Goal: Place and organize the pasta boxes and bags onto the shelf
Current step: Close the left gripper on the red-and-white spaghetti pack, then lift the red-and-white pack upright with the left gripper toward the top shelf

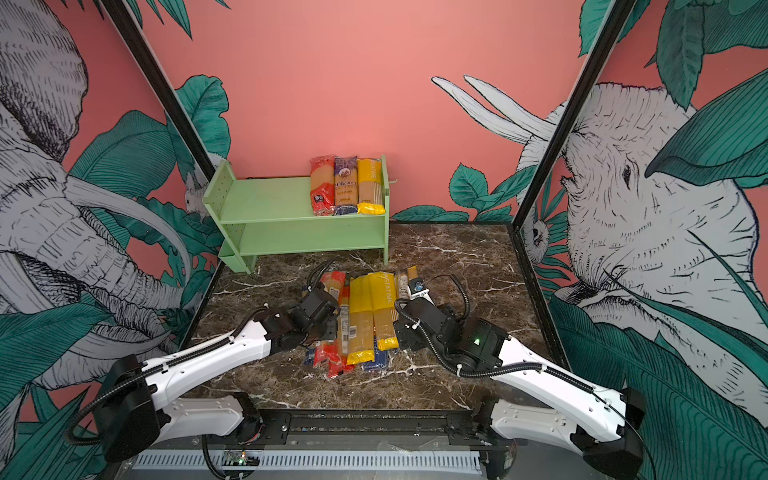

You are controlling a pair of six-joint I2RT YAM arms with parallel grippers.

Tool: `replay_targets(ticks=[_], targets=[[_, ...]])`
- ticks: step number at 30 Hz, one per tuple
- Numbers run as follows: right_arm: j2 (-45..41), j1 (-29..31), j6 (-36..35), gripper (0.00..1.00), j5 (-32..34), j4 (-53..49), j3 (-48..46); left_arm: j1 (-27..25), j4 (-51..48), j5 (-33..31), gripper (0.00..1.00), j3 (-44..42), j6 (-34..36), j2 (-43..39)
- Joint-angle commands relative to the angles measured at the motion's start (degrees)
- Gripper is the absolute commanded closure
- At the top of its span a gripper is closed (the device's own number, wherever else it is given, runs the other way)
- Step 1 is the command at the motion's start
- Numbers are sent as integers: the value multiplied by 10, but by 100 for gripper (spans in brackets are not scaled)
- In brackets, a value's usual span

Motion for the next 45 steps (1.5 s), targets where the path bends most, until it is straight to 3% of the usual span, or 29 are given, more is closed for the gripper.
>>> replay_targets(ticks=[1,13,21,27,31,45], targets=[[8,-2,-5,1,-2,7,23,-2,-29,-52,100,38,18,-60],[58,-2,-20,1,-21,19,79,-1,-210,-144,100,165,58,-192],[92,-2,-41,1,-19,15,142,16,-265,-203,100,329,138,-166],[110,-4,-58,1,-20,10,177,116,-231,-130,100,440,210,-93],[122,-7,-70,1,-20,2,207,151,-211,-104,100,515,241,-28],[202,-37,-127,1,-54,-27,364,300,-153,48,100,694,256,157]])
